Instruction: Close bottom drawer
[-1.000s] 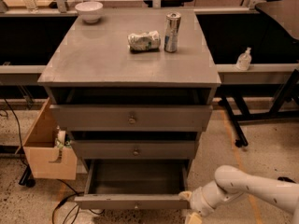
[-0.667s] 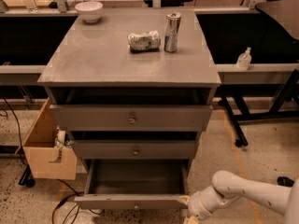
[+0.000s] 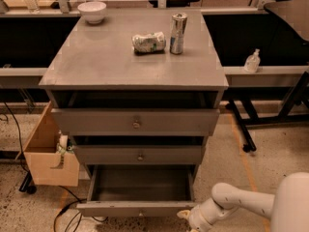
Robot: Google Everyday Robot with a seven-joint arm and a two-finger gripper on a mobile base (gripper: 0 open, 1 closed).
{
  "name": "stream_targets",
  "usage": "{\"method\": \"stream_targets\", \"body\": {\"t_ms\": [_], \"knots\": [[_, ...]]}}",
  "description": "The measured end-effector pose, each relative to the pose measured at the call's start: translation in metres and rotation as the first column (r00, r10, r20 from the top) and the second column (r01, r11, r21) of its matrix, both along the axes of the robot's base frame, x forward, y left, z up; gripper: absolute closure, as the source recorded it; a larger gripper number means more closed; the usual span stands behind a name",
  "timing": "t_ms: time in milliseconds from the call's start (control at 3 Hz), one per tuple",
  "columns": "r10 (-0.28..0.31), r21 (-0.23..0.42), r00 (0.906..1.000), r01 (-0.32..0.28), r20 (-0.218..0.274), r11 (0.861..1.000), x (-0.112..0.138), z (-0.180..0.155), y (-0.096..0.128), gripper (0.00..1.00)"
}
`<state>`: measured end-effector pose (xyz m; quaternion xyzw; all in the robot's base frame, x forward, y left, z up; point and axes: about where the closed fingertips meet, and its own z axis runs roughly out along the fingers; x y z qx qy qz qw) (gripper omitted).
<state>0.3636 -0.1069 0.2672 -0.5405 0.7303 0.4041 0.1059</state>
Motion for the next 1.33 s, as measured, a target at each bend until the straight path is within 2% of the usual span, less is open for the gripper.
{"method": "stream_targets", "body": {"t_ms": [333, 667, 1000, 1333], "knots": [[0.026, -0.003, 0.9958, -0.027, -0.088, 1.0, -0.004, -0.025, 0.013, 0.0], [0.026, -0.003, 0.9957, -0.027, -0.088, 1.0, -0.004, -0.025, 0.013, 0.0], [0.046, 0.018, 0.9929, -0.045, -0.11, 0.999, -0.011, -0.029, 0.013, 0.0], [0.077, 0.032, 0.9912, -0.074, -0.107, 0.997, -0.014, -0.036, 0.013, 0.19]]}}
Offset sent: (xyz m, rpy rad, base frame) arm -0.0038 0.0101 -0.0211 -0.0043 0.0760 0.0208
